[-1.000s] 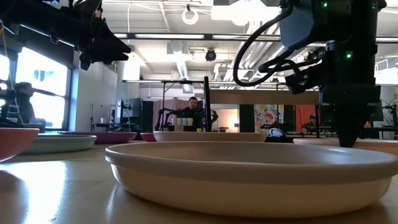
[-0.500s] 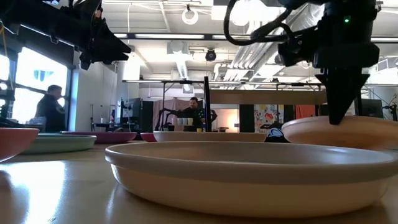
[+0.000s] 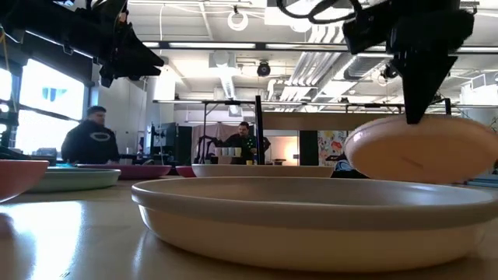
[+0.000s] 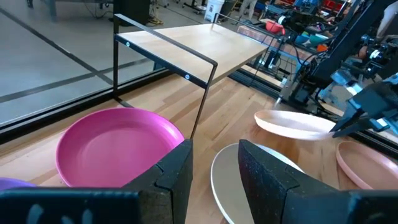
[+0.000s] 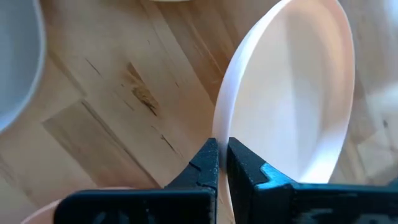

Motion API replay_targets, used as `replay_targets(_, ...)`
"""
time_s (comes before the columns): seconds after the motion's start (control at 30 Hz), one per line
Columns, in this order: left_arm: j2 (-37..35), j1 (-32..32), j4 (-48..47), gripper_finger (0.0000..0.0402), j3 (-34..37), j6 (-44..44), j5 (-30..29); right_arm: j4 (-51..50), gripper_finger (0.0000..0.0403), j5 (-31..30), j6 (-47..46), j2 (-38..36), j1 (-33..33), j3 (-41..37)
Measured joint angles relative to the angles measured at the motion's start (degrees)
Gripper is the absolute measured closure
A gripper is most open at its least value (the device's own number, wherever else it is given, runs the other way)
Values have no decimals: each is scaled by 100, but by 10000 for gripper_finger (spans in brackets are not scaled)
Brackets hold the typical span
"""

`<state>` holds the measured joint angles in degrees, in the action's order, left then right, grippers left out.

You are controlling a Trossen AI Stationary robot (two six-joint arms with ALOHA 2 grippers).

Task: Place and stack plates onto a shelf
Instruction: Put the top right brown plate into the shelf

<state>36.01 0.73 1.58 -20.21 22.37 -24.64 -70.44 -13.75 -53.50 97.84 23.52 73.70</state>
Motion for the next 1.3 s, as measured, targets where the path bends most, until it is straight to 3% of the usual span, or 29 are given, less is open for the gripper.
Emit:
replay_targets(0.47,0,0,0,284,0,0,-7,-1015,403,-111,-215,0,312,867)
replay_targets(0.73,-1,-1,0,284,0,0,-13,-1978,403,-506,-634,-3,488,1554)
replay_targets(1.3,-2,0,-20,284,0,0,-24,-1956,403,-1441,625,-257,4,1986)
